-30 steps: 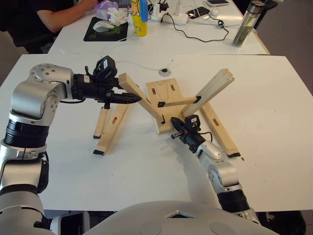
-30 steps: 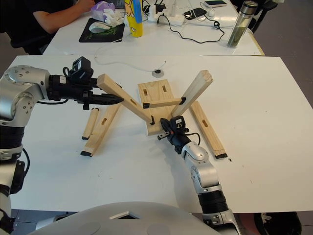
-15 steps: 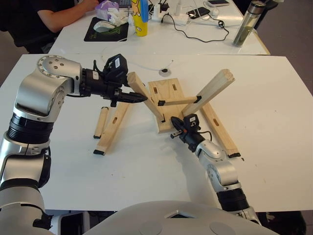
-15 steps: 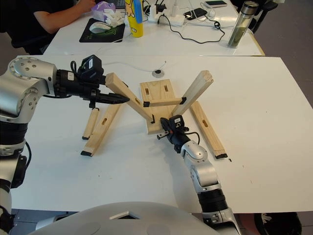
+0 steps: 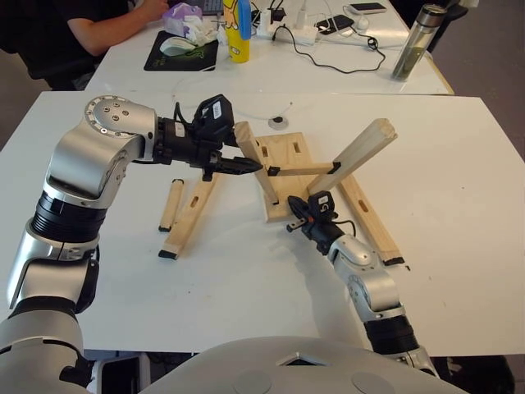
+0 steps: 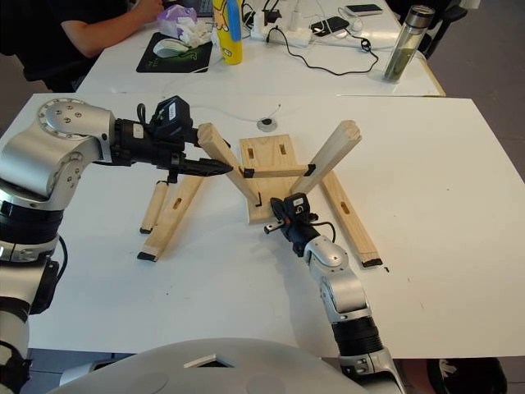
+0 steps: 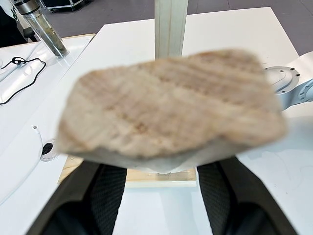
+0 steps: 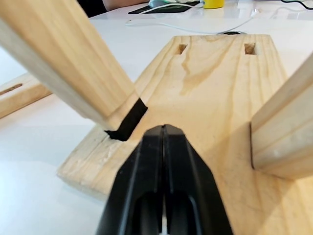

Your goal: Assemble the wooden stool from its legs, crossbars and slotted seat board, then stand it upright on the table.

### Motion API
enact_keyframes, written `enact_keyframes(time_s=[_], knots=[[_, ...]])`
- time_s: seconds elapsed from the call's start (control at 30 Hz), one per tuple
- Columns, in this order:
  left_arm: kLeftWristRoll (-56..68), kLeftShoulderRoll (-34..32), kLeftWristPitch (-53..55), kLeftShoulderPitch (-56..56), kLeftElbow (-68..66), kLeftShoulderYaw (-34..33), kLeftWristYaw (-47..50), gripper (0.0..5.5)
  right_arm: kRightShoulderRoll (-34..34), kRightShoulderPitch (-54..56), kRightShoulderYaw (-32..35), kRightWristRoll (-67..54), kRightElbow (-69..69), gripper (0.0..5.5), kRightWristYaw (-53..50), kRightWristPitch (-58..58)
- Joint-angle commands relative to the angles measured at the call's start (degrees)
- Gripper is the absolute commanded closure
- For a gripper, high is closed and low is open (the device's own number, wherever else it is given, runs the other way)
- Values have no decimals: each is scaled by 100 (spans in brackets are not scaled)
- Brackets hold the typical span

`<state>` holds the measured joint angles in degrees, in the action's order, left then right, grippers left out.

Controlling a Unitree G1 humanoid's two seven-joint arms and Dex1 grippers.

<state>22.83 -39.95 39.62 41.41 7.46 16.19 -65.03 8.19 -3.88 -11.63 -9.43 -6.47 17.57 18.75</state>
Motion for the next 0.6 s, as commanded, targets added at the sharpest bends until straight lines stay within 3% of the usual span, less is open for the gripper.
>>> enact_keyframes(time_s=[0.03,0.6], knots=[[-372,134,90,-306,-306,639,-57,343,20,-311,-238,72,321,550,71,516],[-727,311,-225,-541,-998,993,93,343,-15,-305,-137,-168,33,550,224,195]])
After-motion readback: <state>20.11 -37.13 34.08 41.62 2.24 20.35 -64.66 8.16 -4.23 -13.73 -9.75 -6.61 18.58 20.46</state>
